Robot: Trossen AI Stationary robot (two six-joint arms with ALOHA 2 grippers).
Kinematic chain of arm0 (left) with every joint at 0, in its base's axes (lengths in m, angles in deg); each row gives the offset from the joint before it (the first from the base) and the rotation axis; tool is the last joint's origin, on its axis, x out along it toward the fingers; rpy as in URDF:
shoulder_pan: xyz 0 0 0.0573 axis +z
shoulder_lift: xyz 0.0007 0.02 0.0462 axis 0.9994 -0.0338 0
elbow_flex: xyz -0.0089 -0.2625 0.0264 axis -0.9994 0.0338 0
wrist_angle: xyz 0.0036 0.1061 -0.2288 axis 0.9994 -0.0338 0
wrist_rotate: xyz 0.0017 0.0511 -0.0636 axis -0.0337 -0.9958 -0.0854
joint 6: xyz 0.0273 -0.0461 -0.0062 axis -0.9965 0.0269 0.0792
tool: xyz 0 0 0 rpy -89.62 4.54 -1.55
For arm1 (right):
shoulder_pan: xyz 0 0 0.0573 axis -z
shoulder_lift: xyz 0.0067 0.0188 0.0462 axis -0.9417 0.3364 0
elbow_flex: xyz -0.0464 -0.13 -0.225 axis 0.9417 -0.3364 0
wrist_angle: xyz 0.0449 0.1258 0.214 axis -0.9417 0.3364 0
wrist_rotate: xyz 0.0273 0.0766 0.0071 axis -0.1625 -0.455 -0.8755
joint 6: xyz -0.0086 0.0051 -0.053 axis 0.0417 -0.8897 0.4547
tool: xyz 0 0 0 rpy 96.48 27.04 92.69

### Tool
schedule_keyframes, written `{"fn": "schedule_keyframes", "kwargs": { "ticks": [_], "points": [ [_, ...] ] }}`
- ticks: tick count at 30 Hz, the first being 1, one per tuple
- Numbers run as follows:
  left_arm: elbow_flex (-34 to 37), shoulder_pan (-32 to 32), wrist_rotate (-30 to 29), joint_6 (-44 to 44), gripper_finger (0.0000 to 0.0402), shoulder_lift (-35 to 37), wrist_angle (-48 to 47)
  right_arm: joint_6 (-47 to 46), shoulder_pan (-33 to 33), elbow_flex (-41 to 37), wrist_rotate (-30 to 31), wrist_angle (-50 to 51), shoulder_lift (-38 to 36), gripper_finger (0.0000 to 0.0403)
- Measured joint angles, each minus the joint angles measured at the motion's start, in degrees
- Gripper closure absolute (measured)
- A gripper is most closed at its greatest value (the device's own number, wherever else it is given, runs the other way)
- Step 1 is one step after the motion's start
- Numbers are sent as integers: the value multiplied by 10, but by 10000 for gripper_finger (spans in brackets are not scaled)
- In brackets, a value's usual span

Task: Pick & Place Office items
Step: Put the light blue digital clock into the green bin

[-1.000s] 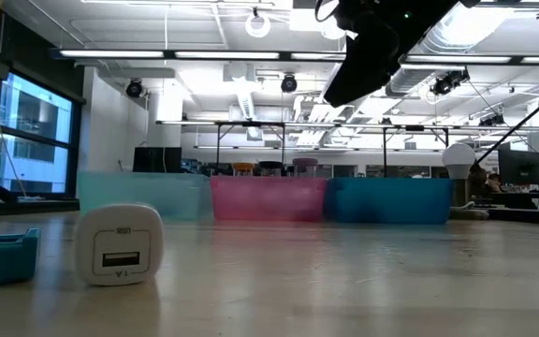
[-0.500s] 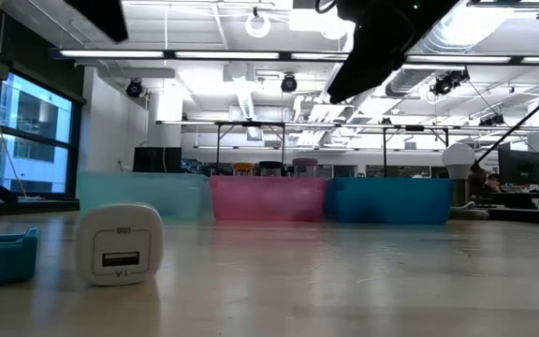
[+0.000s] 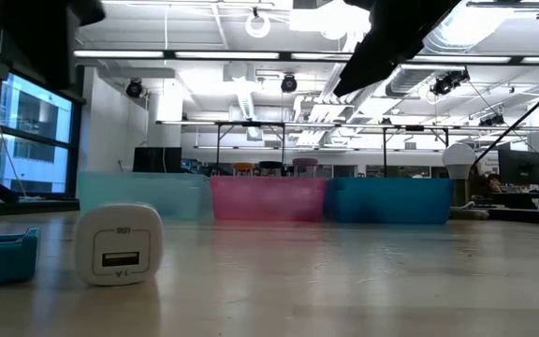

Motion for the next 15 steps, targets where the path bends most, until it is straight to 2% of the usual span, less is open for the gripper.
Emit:
{"fn": "schedule_keyframes", "kwargs": {
  "ticks": [15],
  "points": [
    [0,-12,-12,104,56,-80,10,-14,-27,0,0,-8,0,117]
  ]
}}
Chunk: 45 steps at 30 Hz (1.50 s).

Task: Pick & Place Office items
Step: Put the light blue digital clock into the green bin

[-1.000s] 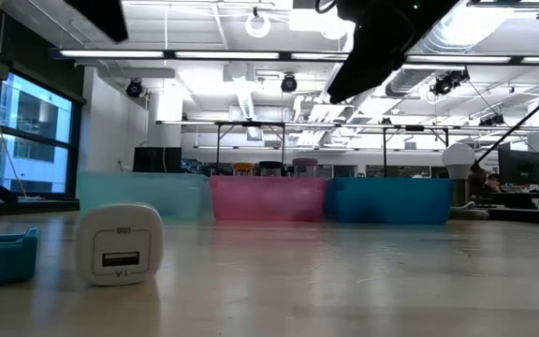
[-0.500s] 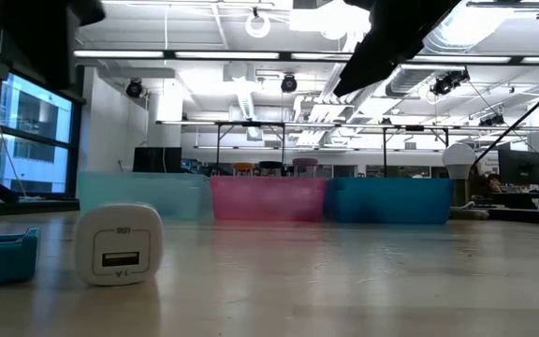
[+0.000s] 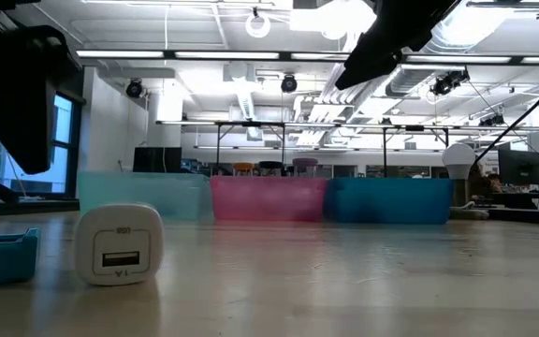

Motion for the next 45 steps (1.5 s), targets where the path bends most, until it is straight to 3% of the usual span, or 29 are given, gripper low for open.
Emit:
{"fn": "schedule_keyframes", "kwargs": {
  "ticks": [14,36,40,45],
  "points": [
    [0,-21,-18,47,56,-21,45,0,0,0,-14,15,0,117],
    [-2,-11,5,46,59,-83,25,-1,0,0,-60,2,0,117],
    [-2,-11,13,66,97,-84,21,0,0,0,-61,1,0,117],
    [-2,-7,28,75,188,-85,15,0,0,0,-66,2,0,117]
  ]
}}
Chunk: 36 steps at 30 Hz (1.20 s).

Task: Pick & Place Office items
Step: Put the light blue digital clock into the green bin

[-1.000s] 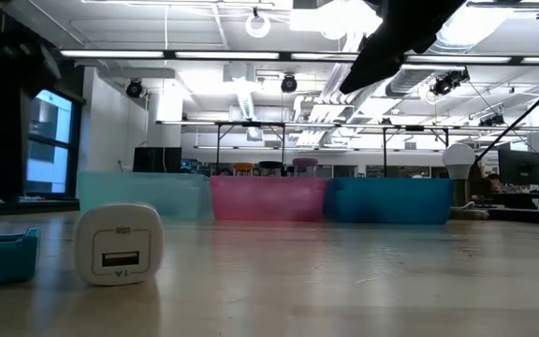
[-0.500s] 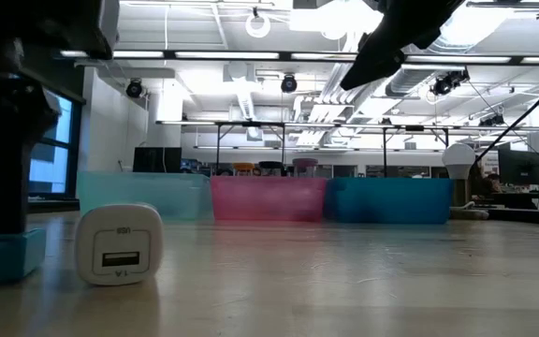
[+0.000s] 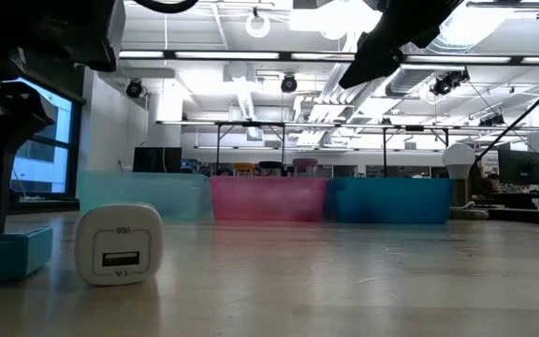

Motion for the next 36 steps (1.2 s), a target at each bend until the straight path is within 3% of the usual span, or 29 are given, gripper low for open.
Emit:
{"fn": "schedule_keyframes", "kwargs": {
  "ticks": [5,11,16,23,29,36],
  "points": [
    [0,5,11,1,275,0,-3,0,0,0,-13,0,0,117],
    [3,23,41,1,274,19,1,0,-14,0,-13,2,0,117],
    [4,44,45,-61,274,69,-13,-17,-33,0,-11,8,0,117],
    [3,97,54,-153,274,169,-135,-53,-65,0,-6,19,0,117],
    [2,188,11,-226,274,263,-277,-58,-78,0,40,7,0,117],
    [2,380,-30,-347,274,326,-331,-71,-78,0,52,7,0,117]
  ]
}}
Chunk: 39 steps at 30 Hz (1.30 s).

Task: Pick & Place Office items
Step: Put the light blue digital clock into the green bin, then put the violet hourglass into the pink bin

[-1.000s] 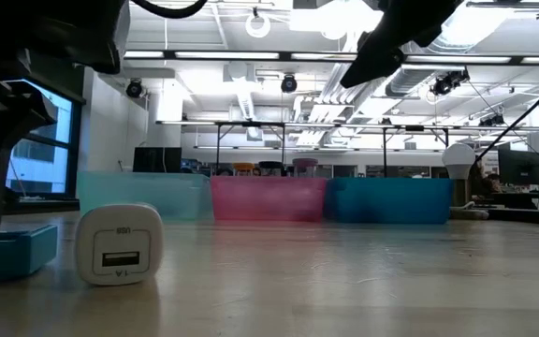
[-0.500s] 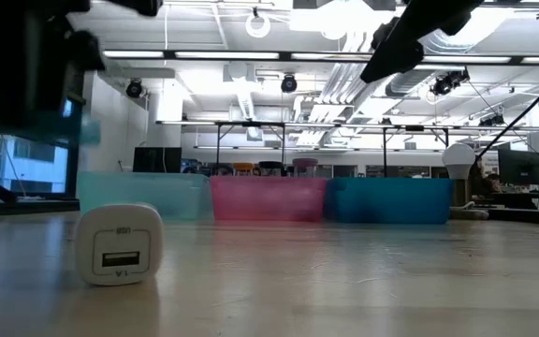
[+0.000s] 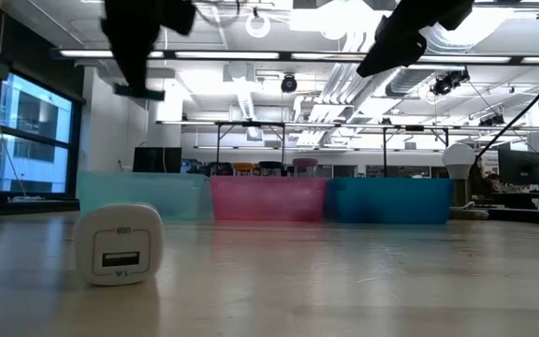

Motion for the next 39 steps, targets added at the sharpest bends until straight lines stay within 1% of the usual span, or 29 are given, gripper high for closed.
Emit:
{"fn": "schedule_keyframes", "kwargs": {
  "ticks": [3,5,7,10,12,14,17,19,21,26,28,33,36,39],
  "points": [
    [0,93,0,-73,274,0,1,-17,-1,0,0,0,0,117],
    [0,153,12,-116,274,-5,9,-23,-5,0,0,0,0,117],
    [0,214,37,-161,274,-13,29,-30,-10,0,7,0,0,117],
    [0,293,89,-215,274,-28,76,-36,-19,0,31,-1,8,117],
    [0,337,130,-235,275,-44,111,-36,-25,0,37,-1,9,117],
    [1,371,149,-236,272,-63,140,-36,-26,0,36,-10,15,117],
    [1,406,165,-209,238,-97,163,-35,-25,0,27,-5,19,117],
    [1,421,167,-199,213,-122,166,-36,-24,0,27,-6,18,117],
    [1,427,172,-193,197,-150,167,-36,-25,0,28,0,18,117],
    [1,422,206,-193,188,-217,176,-31,-28,0,29,4,18,117],
    [1,415,209,-204,187,-235,176,-29,-29,0,28,8,18,117],
    [-2,403,210,-212,185,-231,160,-30,-34,0,27,19,18,117],
    [-20,396,222,-197,185,-206,115,-32,-39,0,29,23,18,117],
    [-51,380,229,-161,185,-178,34,-33,-45,0,29,24,18,117]
  ]
}}
